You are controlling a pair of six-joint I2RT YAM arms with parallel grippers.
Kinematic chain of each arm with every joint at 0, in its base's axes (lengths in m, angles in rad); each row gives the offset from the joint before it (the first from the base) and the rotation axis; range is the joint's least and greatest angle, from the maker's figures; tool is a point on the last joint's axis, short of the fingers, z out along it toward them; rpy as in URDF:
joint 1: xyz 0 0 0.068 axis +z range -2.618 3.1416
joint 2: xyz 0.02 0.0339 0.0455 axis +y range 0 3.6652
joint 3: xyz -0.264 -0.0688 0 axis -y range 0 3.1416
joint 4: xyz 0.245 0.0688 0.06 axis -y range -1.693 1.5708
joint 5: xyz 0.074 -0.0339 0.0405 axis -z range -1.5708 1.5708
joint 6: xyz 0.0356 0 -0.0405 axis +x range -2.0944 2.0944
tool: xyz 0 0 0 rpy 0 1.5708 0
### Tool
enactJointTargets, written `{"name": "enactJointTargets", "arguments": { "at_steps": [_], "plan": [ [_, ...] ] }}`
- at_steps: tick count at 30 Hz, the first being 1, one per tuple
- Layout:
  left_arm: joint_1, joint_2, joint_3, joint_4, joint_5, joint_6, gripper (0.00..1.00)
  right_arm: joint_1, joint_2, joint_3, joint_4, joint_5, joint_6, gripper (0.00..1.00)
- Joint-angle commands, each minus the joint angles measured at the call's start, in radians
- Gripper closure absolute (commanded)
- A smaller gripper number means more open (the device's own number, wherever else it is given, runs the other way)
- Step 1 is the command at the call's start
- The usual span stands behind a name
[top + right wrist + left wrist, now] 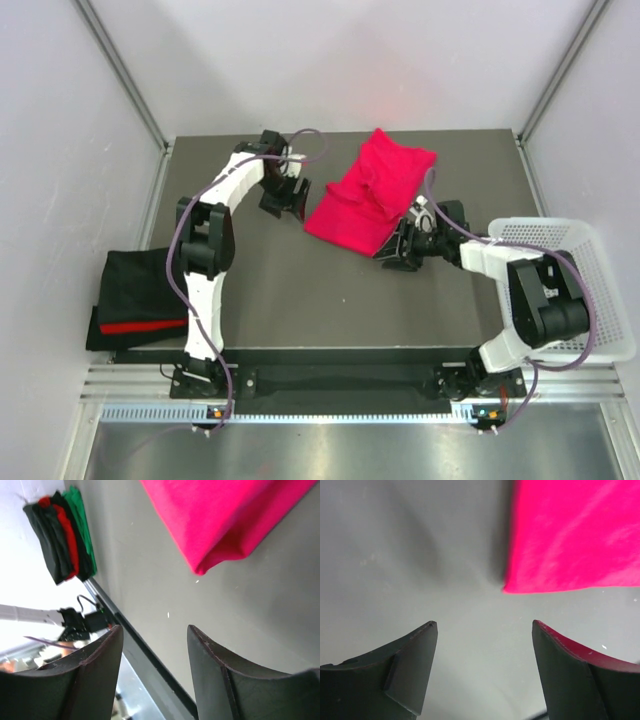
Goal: Fold and stack the t-shirts
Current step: Fold the tshirt
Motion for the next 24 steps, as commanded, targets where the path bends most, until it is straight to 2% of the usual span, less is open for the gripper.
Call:
{"name": "enactJointTargets", "arguments": {
  "at_steps": [1, 11, 24],
  "plan": [
    [0.057, 0.042, 0.041, -0.092, 0.176, -0.053, 0.18, 0.002, 0.046, 0.044, 0.095, 0.009, 0.092, 0.45],
    [0.081, 0.181, 0.084, -0.093, 0.420, -0.064, 0.16, 0.016, 0.150, 0.070, 0.131, 0.019, 0.134, 0.41],
    [0.072, 0.261, 0.116, -0.095, 0.484, -0.098, 0.16, 0.026, 0.284, 0.141, 0.150, 0.028, 0.143, 0.42]
  ]
}}
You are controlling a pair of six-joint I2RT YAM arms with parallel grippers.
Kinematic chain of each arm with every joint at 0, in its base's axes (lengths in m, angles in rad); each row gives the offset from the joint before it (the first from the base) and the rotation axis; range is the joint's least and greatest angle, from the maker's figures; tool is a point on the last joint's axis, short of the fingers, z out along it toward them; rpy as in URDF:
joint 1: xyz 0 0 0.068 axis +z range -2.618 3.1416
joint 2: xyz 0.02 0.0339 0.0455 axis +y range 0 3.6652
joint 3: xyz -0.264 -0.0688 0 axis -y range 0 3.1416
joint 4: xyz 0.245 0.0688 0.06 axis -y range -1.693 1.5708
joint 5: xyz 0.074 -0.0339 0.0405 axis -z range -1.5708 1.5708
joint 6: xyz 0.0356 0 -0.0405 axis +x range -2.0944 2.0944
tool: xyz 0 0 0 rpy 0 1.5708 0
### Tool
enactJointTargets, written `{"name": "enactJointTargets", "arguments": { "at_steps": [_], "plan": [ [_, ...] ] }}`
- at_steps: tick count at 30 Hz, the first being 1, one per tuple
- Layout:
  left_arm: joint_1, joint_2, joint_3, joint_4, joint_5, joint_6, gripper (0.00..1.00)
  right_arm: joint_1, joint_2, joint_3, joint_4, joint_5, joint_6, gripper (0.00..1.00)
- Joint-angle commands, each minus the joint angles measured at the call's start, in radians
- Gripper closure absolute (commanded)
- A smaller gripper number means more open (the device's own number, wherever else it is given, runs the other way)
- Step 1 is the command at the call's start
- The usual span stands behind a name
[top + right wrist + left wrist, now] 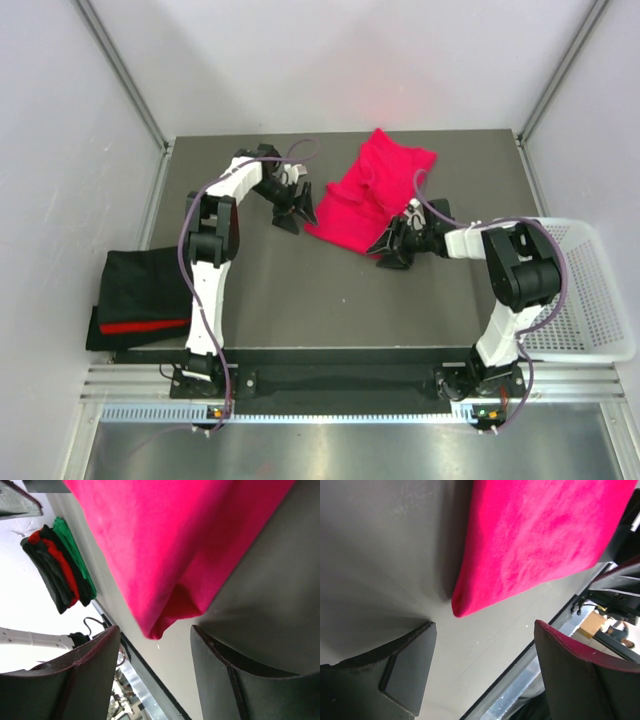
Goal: Fold and stack the t-shirts
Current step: Fold the tshirt
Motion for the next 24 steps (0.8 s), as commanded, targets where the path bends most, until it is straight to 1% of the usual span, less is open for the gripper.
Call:
{"name": "enactJointTargets", "arguments": {
  "at_steps": [1, 7, 8, 13, 14, 15, 17, 18, 20, 22, 23, 24],
  "plan": [
    [-0.011, 0.049, 0.027, -0.002, 0.003, 0.009, 0.16, 0.013, 0.019, 0.041, 0.041, 0.004, 0.004, 0.42],
    [-0.036, 0.076, 0.036, -0.010, 0.003, 0.015, 0.21, 0.011, 0.036, 0.036, 0.031, 0.025, -0.013, 0.44],
    [-0.040, 0.078, 0.036, -0.011, 0.003, 0.017, 0.23, 0.010, 0.046, 0.038, 0.034, 0.025, -0.008, 0.44],
    [-0.050, 0.092, 0.039, -0.021, 0.007, 0.023, 0.28, 0.010, 0.073, 0.059, 0.043, 0.024, 0.000, 0.49],
    [-0.053, 0.093, 0.040, -0.021, 0.000, 0.021, 0.33, 0.010, 0.082, 0.061, 0.043, 0.024, 0.001, 0.51],
    [-0.053, 0.098, 0.044, -0.021, 0.000, 0.021, 0.35, 0.010, 0.085, 0.061, 0.050, 0.024, 0.003, 0.55],
    [-0.054, 0.108, 0.045, -0.021, 0.003, 0.020, 0.39, 0.010, 0.093, 0.055, 0.060, 0.033, 0.010, 0.57],
    [-0.054, 0.112, 0.045, -0.021, 0.003, 0.020, 0.43, 0.010, 0.094, 0.055, 0.063, 0.036, 0.010, 0.57],
    [-0.054, 0.119, 0.044, -0.022, 0.000, 0.021, 0.49, 0.010, 0.099, 0.052, 0.064, 0.037, 0.016, 0.58],
    [-0.054, 0.119, 0.044, -0.022, -0.002, 0.021, 0.59, 0.010, 0.091, 0.041, 0.072, 0.041, 0.023, 0.68],
    [-0.054, 0.121, 0.044, -0.019, -0.002, 0.021, 0.65, 0.011, 0.079, 0.038, 0.070, 0.044, 0.020, 0.75],
    [-0.054, 0.118, 0.044, -0.018, -0.005, 0.021, 0.72, 0.010, 0.070, 0.032, 0.067, 0.048, 0.015, 0.90]
  ]
}}
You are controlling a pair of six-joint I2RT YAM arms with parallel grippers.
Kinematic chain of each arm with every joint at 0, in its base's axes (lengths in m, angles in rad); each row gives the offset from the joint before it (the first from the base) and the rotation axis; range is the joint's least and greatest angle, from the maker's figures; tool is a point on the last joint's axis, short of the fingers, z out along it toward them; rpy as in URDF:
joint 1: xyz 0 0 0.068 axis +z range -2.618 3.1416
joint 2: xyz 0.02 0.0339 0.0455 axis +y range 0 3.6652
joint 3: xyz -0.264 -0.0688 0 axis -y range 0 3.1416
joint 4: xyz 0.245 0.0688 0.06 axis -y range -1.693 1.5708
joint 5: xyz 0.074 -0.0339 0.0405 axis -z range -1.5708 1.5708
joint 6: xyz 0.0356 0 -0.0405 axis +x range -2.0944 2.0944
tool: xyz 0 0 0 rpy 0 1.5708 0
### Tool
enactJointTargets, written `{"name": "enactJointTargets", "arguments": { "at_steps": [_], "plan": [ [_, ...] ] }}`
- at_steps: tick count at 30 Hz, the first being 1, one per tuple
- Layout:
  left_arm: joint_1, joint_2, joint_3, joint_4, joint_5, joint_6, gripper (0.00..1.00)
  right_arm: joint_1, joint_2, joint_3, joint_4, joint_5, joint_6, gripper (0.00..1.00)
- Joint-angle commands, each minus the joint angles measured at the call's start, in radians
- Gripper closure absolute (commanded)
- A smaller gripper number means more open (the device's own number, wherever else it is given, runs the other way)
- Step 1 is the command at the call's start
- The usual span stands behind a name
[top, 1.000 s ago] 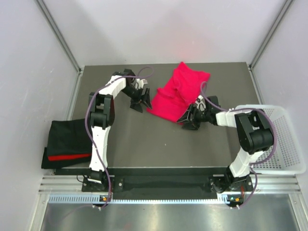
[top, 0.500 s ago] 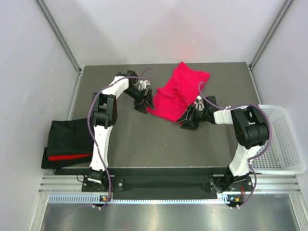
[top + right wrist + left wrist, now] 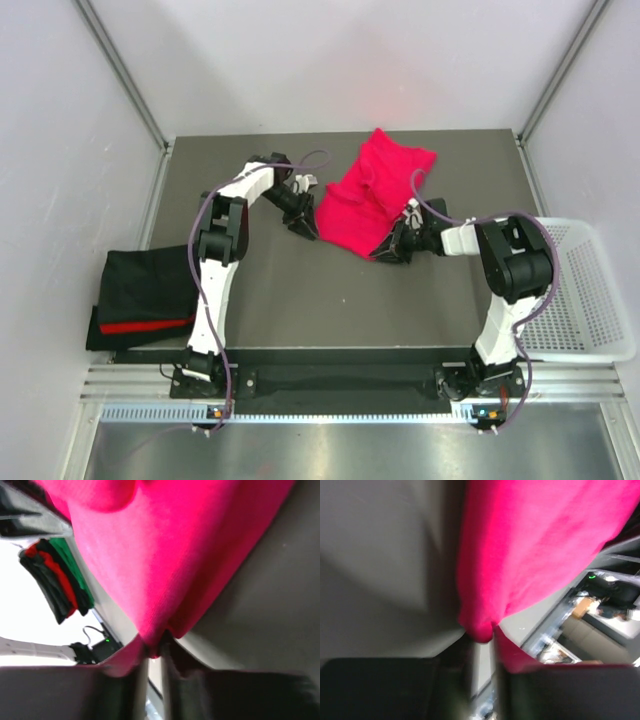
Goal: Fold and stack the t-shirts
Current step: Fold the tshirt
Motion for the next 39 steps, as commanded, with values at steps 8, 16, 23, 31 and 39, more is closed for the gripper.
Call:
{"name": "enactJointTargets", "arguments": {
  "at_steps": [8, 16, 23, 31, 39],
  "plan": [
    [-0.007, -0.131, -0.083, 0.060, -0.058, 0.025, 1.00, -0.069, -0.203, -0.083, -0.016, 0.051, -0.062, 1.00],
    [-0.073, -0.392, -0.126, 0.094, -0.081, 0.034, 1.00, -0.171, -0.496, -0.107, -0.212, -0.044, -0.181, 1.00],
    [-0.259, -0.531, -0.118, 0.094, -0.253, 0.066, 1.00, -0.237, -0.662, -0.131, -0.386, -0.120, -0.224, 1.00],
    [-0.282, -0.593, -0.158, 0.108, -0.305, 0.063, 1.00, -0.318, -0.757, -0.168, -0.419, -0.156, -0.253, 1.00],
    [-0.242, -0.524, -0.128, 0.117, -0.299, 0.052, 1.00, -0.338, -0.627, -0.029, -0.378, -0.156, -0.341, 1.00]
  ]
}}
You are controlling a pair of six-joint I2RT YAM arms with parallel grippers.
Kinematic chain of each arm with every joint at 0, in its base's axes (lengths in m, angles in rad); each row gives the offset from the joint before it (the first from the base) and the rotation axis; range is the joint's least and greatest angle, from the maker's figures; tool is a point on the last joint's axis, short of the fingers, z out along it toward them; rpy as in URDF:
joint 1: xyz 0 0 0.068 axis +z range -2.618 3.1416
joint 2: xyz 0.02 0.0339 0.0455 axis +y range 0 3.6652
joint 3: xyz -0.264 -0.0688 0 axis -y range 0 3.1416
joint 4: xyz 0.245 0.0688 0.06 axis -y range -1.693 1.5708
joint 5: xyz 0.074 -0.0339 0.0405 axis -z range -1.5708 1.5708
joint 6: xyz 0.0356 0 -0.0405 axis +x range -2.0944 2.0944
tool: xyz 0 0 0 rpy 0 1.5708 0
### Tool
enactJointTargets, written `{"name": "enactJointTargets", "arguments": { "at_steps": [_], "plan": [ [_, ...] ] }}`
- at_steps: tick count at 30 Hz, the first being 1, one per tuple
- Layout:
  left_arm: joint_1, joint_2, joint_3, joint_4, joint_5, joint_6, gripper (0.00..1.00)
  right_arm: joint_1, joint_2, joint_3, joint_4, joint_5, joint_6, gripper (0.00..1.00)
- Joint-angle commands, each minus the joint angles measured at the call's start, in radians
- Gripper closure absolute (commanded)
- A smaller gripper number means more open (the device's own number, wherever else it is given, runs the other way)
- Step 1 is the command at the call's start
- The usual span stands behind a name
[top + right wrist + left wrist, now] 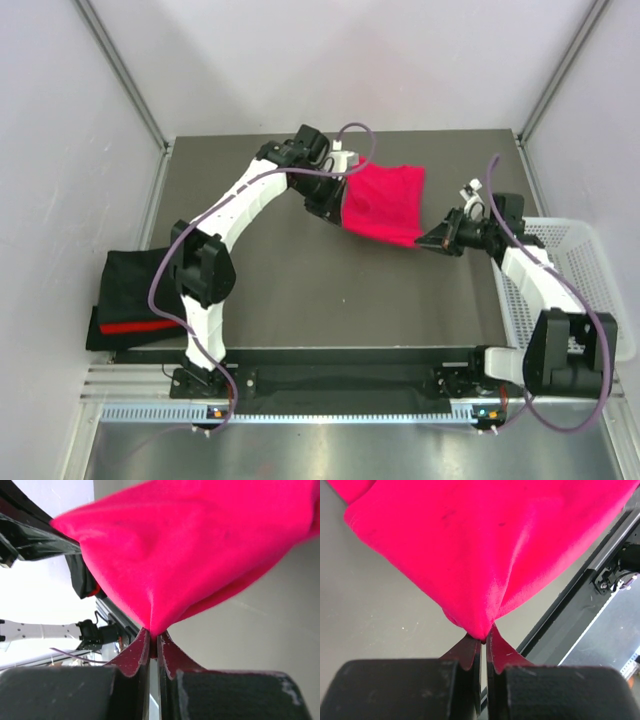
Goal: Fold and stack the t-shirts
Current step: Fold the tshirt
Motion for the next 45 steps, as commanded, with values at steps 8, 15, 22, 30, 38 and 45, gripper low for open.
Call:
{"name": "enactJointTargets", "arguments": {
  "at_steps": [8, 15, 22, 30, 38, 45],
  "plan": [
    [0.105, 0.270, 0.295, 0.044, 0.096, 0.006, 1.00, -0.038, 0.352, 0.322, 0.101, -0.021, -0.126, 1.00],
    [0.158, 0.464, 0.509, 0.162, 0.089, 0.003, 1.00, -0.050, 0.531, 0.379, 0.394, -0.015, 0.013, 1.00],
    [0.167, 0.567, 0.635, 0.330, 0.066, -0.063, 1.00, -0.069, 0.666, 0.470, 0.538, -0.022, 0.065, 1.00],
    [0.168, 0.579, 0.623, 0.608, -0.050, -0.097, 0.80, -0.096, 0.874, 0.686, 0.699, -0.048, 0.200, 0.86],
    [0.182, 0.513, 0.539, 0.735, -0.405, -0.103, 0.20, -0.112, 0.938, 0.667, 1.377, -0.220, 0.635, 0.00],
    [0.302, 0.297, 0.148, 0.738, 0.004, -0.265, 0.19, -0.028, 0.766, 0.684, 0.435, -0.253, 0.004, 0.00]
  ]
}}
